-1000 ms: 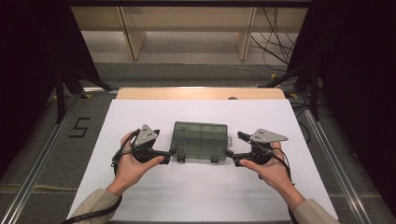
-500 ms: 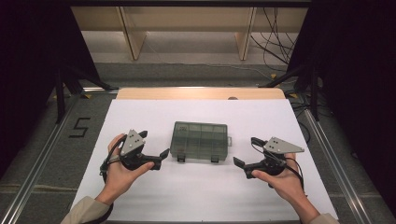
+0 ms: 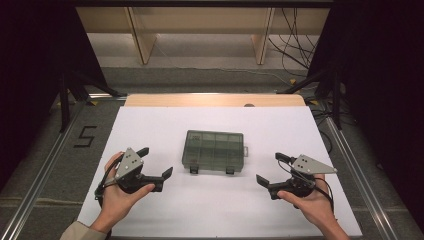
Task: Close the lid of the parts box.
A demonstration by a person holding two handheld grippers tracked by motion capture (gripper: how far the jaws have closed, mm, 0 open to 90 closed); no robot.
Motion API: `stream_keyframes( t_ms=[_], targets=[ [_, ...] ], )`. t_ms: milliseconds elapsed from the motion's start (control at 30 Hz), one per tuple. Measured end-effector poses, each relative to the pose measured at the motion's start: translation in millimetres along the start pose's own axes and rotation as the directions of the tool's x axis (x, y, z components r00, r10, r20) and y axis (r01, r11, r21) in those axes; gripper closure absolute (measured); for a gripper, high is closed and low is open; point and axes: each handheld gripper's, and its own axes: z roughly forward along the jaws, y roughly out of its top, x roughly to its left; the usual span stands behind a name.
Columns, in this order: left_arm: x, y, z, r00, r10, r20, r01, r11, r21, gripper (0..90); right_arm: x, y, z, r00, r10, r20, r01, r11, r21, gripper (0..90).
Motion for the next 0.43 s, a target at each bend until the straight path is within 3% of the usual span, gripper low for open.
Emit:
stream_keyframes(
  t_ms=[133, 167, 200, 233, 300, 400, 433],
  targets=[
    [0.2, -0.8, -2.0, 1.0000, 0.001, -0.004, -0.001, 1.0000, 0.008, 0.0, 0.7, -0.8, -5.0, 1.0000, -0.005, 0.005, 0.005, 1.000, 0.013, 0.6],
    [0.3, -0.8, -2.1, 1.0000, -0.002, -0.005, 0.002, 1.0000, 0.005, 0.0, 0.8, -2.0, -3.2, 1.0000, 0.000, -0.005, 0.000, 1.000, -0.013, 0.9],
    [0.4, -0.7, -2.1, 1.0000, -0.003, -0.004, 0.003, 1.0000, 0.002, 0.0, 1.1, -1.8, -5.5, 1.0000, 0.003, 0.006, -0.003, 1.000, 0.004, 0.9],
    [0.4, -0.7, -2.1, 1.0000, -0.003, -0.004, 0.003, 1.0000, 0.002, 0.0, 0.9, -2.9, -3.5, 1.0000, 0.004, -0.005, -0.004, 1.000, -0.024, 0.9],
    [0.3, -0.7, -1.8, 1.0000, -0.003, -0.002, 0.003, 1.0000, 0.002, 0.0, 1.1, -3.0, -4.6, 1.0000, 0.007, -0.006, -0.007, 0.999, -0.031, 0.8],
    [0.1, -0.6, -1.4, 1.0000, -0.004, -0.004, 0.004, 1.0000, 0.001, 0.0, 0.4, -1.8, -9.6, 0.9998, -0.002, 0.019, 0.002, 1.000, 0.004, 0.7],
    [0.2, -0.5, -1.5, 1.0000, -0.004, -0.005, 0.004, 1.0000, 0.001, 0.0, 1.0, -3.1, -6.4, 0.9999, 0.011, 0.005, -0.010, 0.999, -0.037, 0.6]
  ],
)
